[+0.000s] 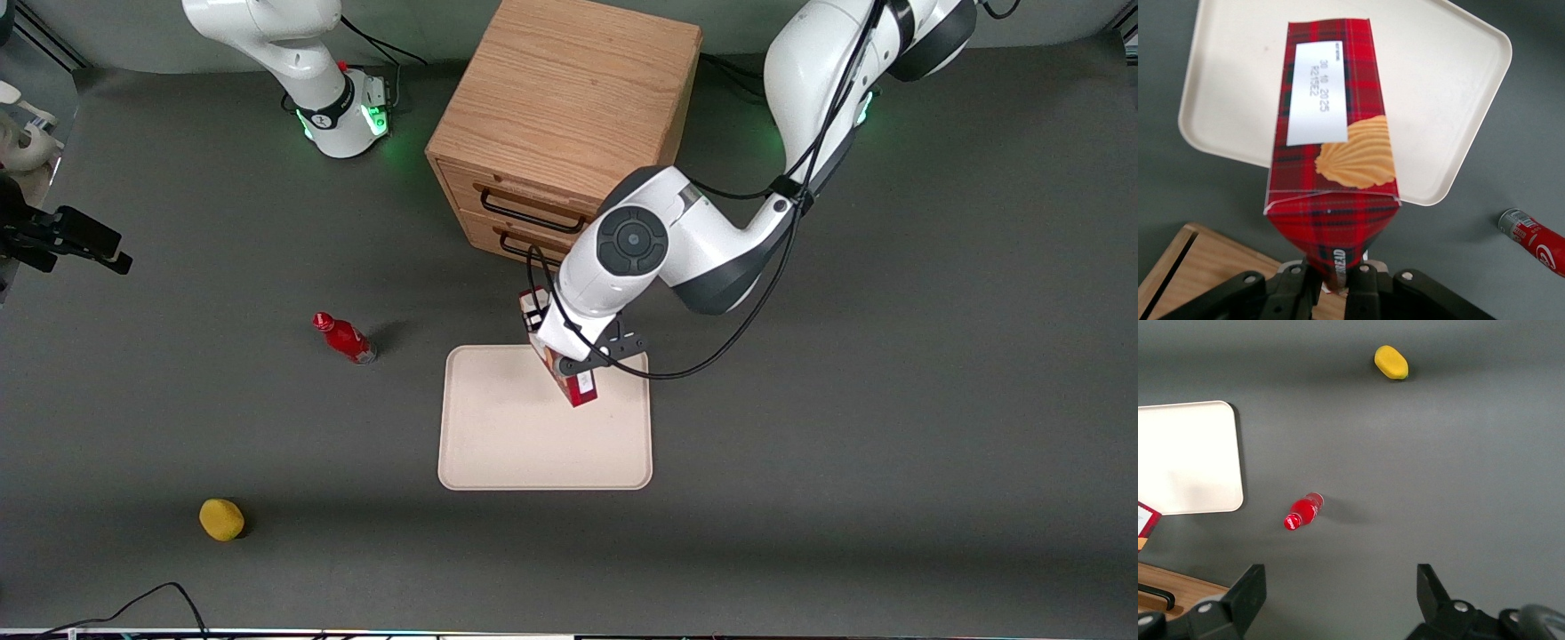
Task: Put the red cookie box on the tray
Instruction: 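Lower the cookie box onto the tray and open the left gripper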
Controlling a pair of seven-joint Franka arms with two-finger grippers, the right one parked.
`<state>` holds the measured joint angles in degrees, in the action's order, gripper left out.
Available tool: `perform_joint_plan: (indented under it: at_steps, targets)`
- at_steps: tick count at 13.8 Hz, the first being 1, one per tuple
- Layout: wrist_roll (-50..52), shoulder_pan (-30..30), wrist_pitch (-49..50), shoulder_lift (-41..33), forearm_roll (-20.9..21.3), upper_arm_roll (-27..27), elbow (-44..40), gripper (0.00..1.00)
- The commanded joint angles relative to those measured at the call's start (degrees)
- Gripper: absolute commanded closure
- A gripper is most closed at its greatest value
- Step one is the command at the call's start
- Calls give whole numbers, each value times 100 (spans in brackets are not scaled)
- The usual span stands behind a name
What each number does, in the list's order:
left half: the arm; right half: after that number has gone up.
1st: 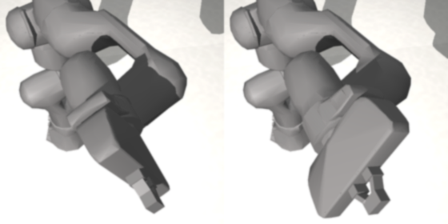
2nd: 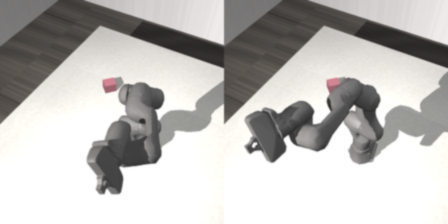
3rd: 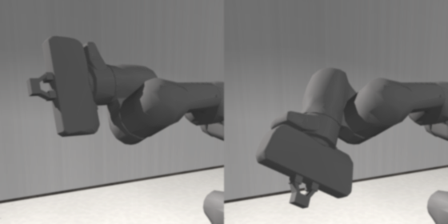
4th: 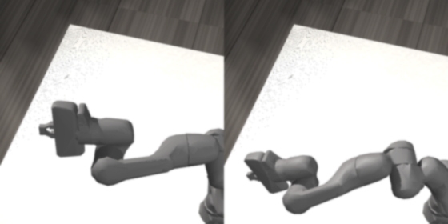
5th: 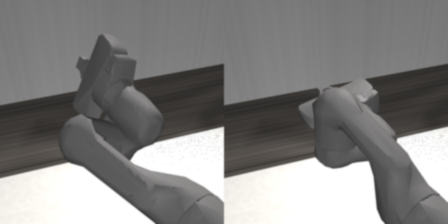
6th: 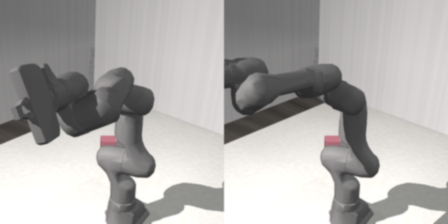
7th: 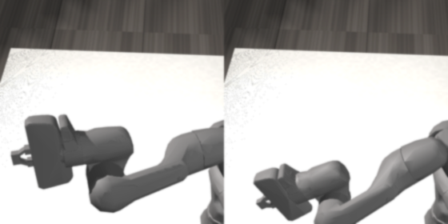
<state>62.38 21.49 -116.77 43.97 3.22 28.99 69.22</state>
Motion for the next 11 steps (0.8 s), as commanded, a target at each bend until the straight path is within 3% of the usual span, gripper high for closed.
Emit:
perform_joint_plan:
  at_steps: [1,11]
  targets:
    - [-278,-22,-179,103,-84,-7,-5,81]
    - [-393,-189,-390,507,-31,-217,56,81]
